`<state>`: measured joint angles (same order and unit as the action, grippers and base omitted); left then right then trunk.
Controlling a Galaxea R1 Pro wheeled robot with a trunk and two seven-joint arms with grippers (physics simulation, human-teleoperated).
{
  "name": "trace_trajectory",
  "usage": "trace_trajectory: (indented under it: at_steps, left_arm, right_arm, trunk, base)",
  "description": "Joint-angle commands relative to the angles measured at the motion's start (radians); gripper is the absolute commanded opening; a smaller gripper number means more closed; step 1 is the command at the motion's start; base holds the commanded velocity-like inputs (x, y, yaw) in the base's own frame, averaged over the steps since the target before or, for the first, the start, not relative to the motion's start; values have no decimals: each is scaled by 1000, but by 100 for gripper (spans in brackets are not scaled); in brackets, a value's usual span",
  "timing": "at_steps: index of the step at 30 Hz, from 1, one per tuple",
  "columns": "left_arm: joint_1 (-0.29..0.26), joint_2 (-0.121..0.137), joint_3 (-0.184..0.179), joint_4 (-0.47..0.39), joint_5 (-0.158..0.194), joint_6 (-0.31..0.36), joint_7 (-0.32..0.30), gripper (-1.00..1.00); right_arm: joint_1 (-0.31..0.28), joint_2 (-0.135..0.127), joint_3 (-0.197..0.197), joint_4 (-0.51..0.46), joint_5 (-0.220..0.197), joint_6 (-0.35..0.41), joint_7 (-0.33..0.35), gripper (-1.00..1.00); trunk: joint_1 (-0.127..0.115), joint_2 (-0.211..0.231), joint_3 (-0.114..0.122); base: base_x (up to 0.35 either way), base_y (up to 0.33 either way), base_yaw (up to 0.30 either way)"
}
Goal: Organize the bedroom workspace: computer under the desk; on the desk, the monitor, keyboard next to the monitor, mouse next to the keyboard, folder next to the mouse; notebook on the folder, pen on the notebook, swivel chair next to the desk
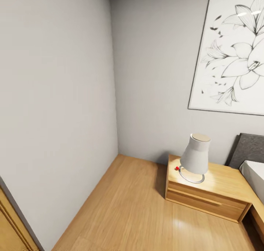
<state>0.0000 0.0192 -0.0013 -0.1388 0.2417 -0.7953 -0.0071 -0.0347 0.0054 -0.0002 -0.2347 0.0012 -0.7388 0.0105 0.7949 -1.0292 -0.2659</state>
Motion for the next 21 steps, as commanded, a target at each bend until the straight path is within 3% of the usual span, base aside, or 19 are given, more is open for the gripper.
trace_trajectory:
  at_steps: [1,2,7,12,14,21]
  left_arm:
    - [0,0,-1,1,2,-10,0,100]
    - [0,-1,-2,4,0,-29,0,100]
    - [0,-2,-3,10,0,-95,1,100]
    - [0,-2,-3,11,1,-109,1,100]
    - [0,-1,-1,11,3,-111,7,100]
    - [0,0,1,11,5,-109,9,100]
  right_arm:
    - [-1,-1,0,1,17,-3,1,100]
    - [-1,-2,1,3,48,-3,-1,100]
    - [-1,-1,2,17,110,-13,-21,100]
    - [-1,3,2,31,123,-88,-84,100]
    - [-1,8,3,68,127,-179,-137,100]
    - [-1,19,2,79,128,-211,-144,100]
  trunk:
    - [0,-1,-2]
    - [0,-1,-3]
    - [0,-1,-7]
    - [0,-1,-11]
    - [0,-1,-11]
    - [0,-1,-11]
  base:
    - [0,0,176]
    - [0,0,175]
    - [0,0,178]
    - [0,0,229]
    - [0,0,262]
    - [0,0,276]
